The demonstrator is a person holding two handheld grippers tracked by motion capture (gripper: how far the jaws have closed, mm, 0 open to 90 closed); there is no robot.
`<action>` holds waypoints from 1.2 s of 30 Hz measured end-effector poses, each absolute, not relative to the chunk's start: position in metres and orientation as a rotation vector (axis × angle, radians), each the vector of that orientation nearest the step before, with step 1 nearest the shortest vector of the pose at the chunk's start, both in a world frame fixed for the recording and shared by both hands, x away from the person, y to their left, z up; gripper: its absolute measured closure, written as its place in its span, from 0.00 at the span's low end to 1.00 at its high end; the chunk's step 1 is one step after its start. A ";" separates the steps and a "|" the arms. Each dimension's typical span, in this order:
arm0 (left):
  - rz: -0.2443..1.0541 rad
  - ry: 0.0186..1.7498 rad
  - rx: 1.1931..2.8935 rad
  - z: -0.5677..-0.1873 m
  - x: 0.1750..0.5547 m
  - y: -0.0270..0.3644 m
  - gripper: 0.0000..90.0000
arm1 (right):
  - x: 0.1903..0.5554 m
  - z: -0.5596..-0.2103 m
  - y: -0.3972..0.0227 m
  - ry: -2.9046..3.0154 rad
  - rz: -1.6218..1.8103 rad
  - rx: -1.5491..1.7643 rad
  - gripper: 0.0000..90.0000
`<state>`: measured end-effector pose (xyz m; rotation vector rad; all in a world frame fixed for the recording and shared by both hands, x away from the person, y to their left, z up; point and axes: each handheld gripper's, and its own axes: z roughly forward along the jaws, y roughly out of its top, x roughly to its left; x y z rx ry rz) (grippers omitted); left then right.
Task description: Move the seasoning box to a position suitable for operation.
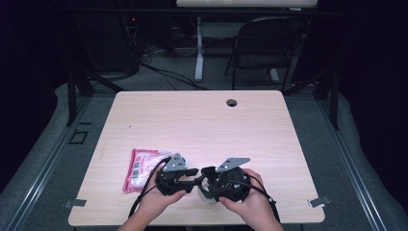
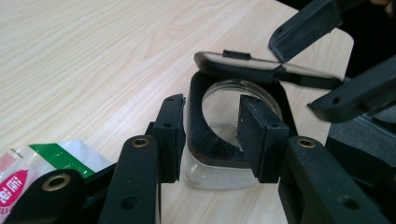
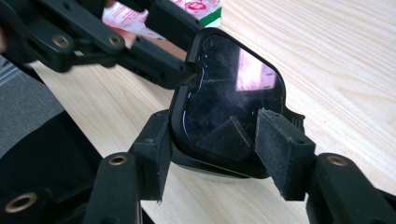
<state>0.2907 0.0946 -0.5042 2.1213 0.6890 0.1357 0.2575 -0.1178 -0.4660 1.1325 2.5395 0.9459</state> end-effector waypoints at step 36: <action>0.140 0.669 2.137 -0.517 0.290 0.089 0.72 | 0.262 -0.444 -0.165 2.402 1.090 1.224 0.92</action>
